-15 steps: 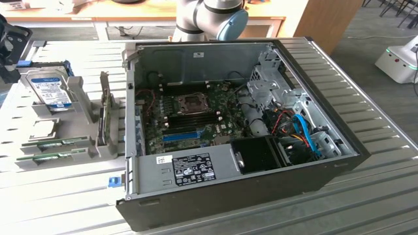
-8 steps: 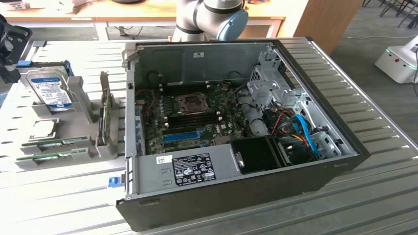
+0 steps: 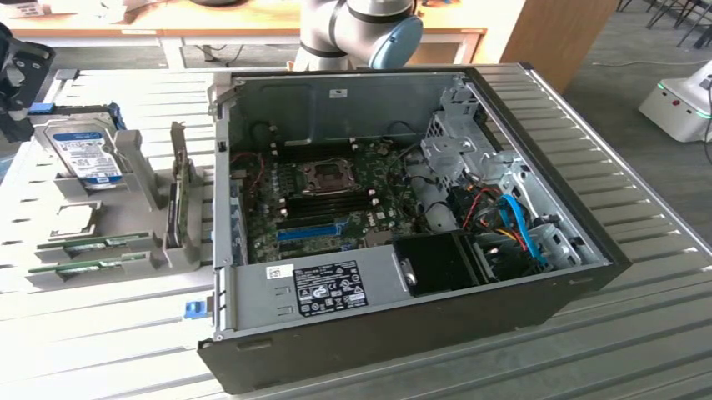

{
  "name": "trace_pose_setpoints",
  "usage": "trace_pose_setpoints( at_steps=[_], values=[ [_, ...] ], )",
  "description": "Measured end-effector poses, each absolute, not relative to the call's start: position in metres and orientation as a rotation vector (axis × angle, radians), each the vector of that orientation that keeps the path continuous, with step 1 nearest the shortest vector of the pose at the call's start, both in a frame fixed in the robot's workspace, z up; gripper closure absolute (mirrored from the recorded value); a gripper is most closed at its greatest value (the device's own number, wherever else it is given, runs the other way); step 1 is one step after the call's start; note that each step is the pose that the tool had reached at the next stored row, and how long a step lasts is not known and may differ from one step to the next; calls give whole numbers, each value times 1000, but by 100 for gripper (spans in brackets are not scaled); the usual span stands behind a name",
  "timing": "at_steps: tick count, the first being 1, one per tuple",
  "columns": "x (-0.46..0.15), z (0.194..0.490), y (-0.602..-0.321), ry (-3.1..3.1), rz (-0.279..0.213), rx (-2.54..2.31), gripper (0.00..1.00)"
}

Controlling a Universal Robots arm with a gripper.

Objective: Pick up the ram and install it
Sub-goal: 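Pick up the ram and move it above insertion slot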

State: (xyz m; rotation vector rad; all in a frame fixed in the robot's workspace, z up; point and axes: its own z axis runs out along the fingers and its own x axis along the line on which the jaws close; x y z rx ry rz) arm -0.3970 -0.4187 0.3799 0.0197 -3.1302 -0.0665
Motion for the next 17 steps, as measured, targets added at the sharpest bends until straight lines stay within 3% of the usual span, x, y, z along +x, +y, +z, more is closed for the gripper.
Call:
trace_pose_setpoints(
  at_steps=[17],
  values=[
    [-397,379,-419,-3092,-63,449,90]
  ],
)
